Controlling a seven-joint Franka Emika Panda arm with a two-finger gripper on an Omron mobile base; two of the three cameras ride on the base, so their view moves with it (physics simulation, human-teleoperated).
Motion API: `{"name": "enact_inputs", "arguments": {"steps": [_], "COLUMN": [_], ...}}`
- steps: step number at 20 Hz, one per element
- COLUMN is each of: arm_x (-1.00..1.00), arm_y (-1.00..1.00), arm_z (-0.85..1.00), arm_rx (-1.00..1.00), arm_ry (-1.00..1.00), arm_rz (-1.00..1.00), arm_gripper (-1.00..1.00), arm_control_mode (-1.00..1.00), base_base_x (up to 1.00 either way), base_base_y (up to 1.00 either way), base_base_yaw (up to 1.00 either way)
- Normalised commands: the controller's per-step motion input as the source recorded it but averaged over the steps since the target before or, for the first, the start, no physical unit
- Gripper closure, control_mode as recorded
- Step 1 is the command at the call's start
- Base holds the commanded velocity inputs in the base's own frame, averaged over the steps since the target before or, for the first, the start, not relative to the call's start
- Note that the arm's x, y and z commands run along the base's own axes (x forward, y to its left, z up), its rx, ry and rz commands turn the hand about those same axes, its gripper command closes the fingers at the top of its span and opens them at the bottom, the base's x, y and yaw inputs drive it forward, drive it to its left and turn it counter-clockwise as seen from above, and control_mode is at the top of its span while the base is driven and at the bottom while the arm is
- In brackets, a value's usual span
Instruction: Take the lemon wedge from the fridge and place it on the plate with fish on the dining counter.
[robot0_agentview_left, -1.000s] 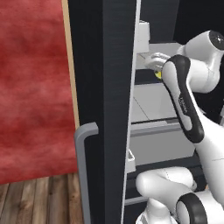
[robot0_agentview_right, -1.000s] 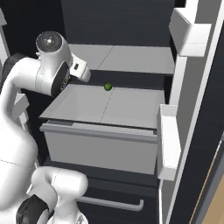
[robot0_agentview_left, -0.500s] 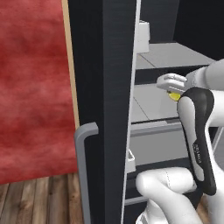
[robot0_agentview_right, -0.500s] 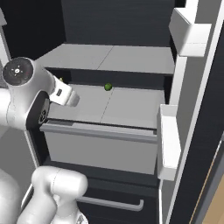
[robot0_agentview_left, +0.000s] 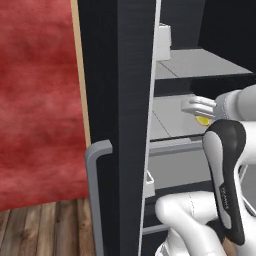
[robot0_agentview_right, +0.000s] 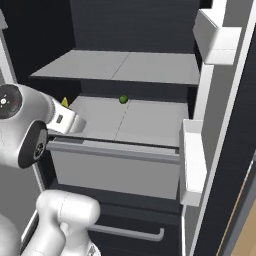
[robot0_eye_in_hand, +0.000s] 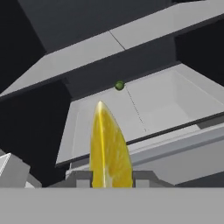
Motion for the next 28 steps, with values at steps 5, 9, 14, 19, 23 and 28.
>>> {"name": "enact_inputs", "arguments": {"steps": [5,9,14,19,23,28], "arm_x": [0.0,0.0,0.0,0.0,0.0,0.0], "arm_y": [0.0,0.0,0.0,0.0,0.0,0.0], "arm_z": [0.0,0.0,0.0,0.0,0.0,0.0], "arm_rx": [0.0,0.0,0.0,0.0,0.0,0.0], "arm_ry": [0.0,0.0,0.0,0.0,0.0,0.0], "arm_rz": [0.0,0.0,0.0,0.0,0.0,0.0], "arm_gripper": [1.0,1.0,1.0,1.0,1.0,1.0], "arm_control_mode": [1.0,1.0,1.0,1.0,1.0,1.0], "base_base_x": [-1.0,-1.0,-1.0,-0.7,-0.33,-0.06], "base_base_y": [0.0,0.0,0.0,-0.02,0.0,0.0], "base_base_yaw": [0.0,0.04,0.36,0.75,0.89,0.98]}}
